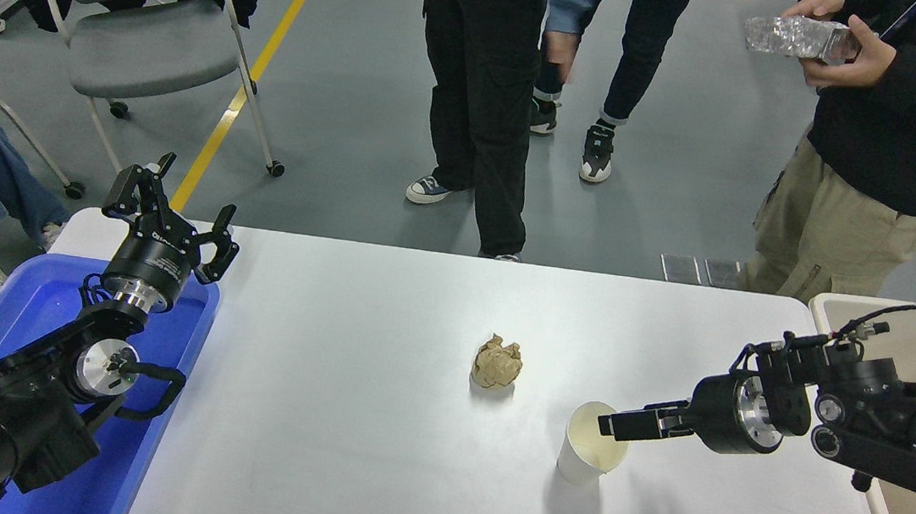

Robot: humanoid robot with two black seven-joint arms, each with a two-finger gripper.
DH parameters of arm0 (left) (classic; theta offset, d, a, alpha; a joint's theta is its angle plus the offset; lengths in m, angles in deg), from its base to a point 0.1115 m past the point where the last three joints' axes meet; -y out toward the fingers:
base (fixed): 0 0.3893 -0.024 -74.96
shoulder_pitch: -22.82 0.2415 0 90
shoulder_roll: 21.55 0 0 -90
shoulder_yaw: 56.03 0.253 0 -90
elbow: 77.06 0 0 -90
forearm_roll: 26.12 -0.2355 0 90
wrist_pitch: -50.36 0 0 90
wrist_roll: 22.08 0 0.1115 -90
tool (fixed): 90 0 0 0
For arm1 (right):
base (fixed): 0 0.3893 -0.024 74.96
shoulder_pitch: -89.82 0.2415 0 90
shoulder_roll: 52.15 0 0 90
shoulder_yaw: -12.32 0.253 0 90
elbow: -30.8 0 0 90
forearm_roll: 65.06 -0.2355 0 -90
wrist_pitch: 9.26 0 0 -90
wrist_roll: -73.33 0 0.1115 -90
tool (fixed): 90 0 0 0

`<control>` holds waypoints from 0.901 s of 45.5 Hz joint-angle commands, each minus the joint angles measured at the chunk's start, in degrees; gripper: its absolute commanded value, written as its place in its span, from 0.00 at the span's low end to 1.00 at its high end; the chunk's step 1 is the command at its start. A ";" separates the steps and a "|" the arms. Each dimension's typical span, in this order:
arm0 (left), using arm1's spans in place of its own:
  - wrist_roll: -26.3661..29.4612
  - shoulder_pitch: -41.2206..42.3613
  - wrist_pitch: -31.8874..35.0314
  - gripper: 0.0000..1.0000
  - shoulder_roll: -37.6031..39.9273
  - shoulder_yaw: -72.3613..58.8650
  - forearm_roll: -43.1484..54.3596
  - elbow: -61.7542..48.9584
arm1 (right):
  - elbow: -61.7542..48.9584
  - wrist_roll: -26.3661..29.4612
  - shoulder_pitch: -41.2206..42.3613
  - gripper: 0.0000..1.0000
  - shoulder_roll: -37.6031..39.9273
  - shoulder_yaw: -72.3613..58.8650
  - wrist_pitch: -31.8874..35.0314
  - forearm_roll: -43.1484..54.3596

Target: Dispose of the paper cup in the dustbin

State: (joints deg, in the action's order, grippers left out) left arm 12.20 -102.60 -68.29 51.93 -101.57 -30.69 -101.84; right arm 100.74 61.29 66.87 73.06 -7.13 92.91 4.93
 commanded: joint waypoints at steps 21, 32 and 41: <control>0.00 0.00 0.00 1.00 0.00 0.01 0.00 0.00 | -7.62 -0.62 -2.01 0.96 -6.74 -1.38 -2.33 1.03; 0.00 0.00 0.00 1.00 0.00 0.01 0.00 0.00 | -7.53 -0.80 -1.66 0.48 -6.74 -2.61 -2.24 1.03; 0.00 0.00 0.00 1.00 0.00 0.01 0.00 0.00 | -7.53 -0.80 -1.22 0.10 -6.57 -3.22 -2.16 1.11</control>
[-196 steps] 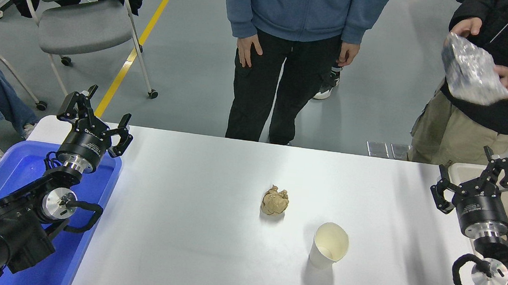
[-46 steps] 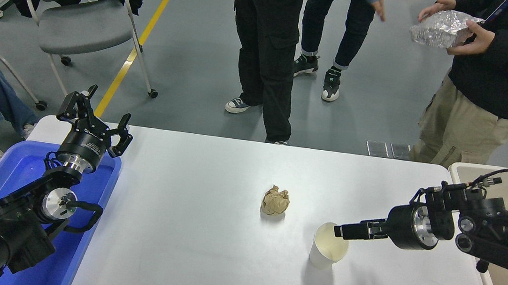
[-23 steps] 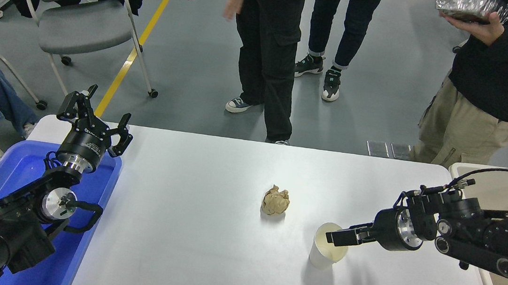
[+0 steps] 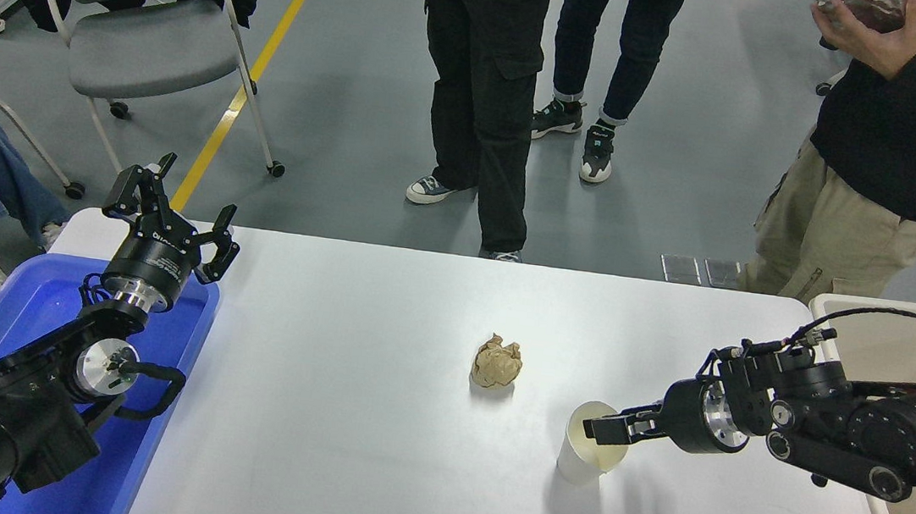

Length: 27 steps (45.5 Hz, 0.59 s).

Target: Dispose of the paper cup in the dustbin

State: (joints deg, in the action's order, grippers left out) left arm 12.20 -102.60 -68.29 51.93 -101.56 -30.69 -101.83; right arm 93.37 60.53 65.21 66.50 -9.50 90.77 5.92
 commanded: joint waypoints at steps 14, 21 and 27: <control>0.00 0.00 0.00 1.00 0.00 0.00 0.00 0.08 | -0.07 0.23 1.76 0.00 0.09 -2.87 0.60 0.04; 0.00 0.00 0.00 1.00 0.00 0.00 0.00 -0.01 | 0.63 0.40 3.96 0.00 1.05 -3.13 0.69 -0.49; 0.00 0.00 0.00 1.00 0.00 0.00 0.00 -0.01 | 2.91 0.67 8.52 0.00 3.95 -4.27 1.30 -1.01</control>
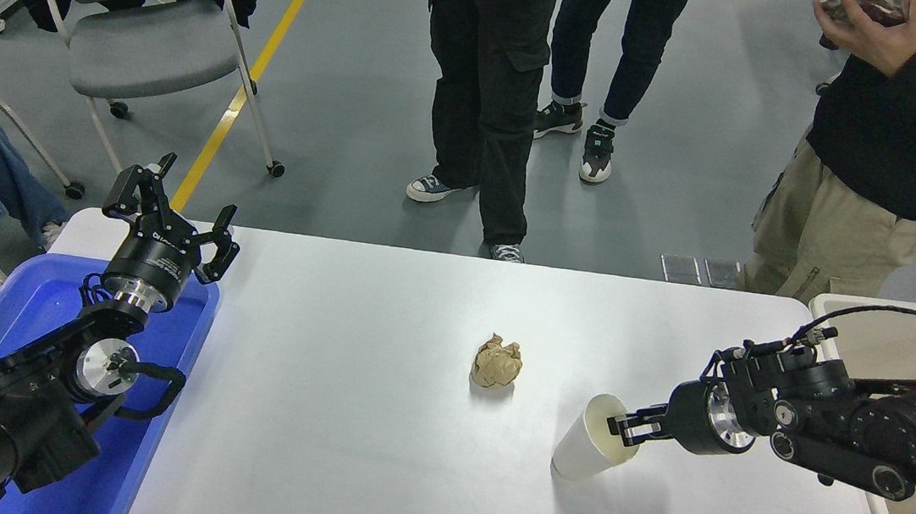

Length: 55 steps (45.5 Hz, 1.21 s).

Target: Dispose of the paper cup in the dustbin

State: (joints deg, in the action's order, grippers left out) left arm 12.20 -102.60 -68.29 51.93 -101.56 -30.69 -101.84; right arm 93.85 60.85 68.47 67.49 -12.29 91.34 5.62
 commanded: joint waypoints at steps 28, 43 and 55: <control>0.00 0.00 0.00 1.00 0.00 0.00 0.00 -0.01 | 17.55 0.44 40.24 0.00 10.70 -17.84 7.33 -15.13; 0.00 0.00 0.00 1.00 0.00 0.00 0.00 0.08 | 17.55 0.44 43.41 0.00 10.61 -21.26 7.59 -17.16; 0.00 0.00 0.00 1.00 0.00 0.00 0.00 -0.01 | 13.51 0.35 41.92 0.00 13.95 -21.97 7.15 -17.07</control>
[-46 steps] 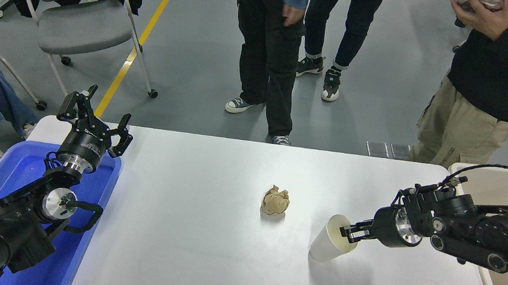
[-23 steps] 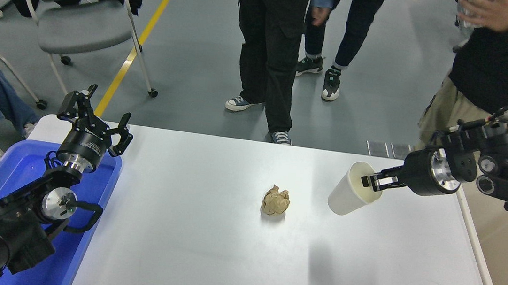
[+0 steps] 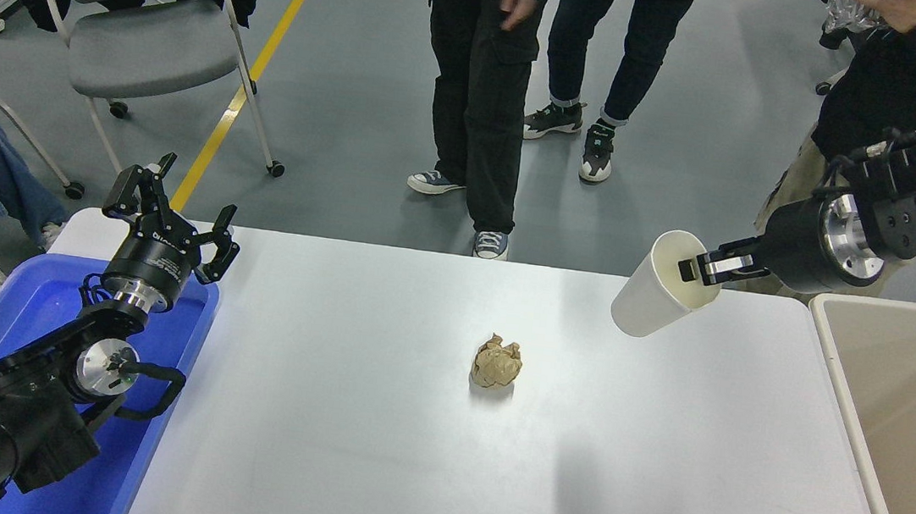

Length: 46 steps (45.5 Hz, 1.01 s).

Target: Dispose of the paper cup in the dustbin

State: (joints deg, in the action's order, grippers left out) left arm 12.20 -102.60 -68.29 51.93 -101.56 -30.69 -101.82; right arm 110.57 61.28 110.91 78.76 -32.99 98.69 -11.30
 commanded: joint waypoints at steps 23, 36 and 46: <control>0.00 0.01 0.00 1.00 0.00 0.00 0.00 -0.02 | -17.97 -0.17 -13.26 0.00 19.82 3.47 -0.99 -2.16; 0.00 0.01 0.00 1.00 0.00 0.00 0.00 -0.02 | -27.28 -0.17 -28.37 0.00 22.99 14.02 -3.01 -11.48; 0.00 0.01 0.00 1.00 0.00 0.00 0.00 -0.02 | -38.80 -0.17 -42.17 0.00 21.32 19.38 -4.32 -25.01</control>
State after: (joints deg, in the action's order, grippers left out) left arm 12.20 -102.60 -68.29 51.93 -101.56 -30.69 -101.84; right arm 82.75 61.07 83.18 100.27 -20.06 95.92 -23.70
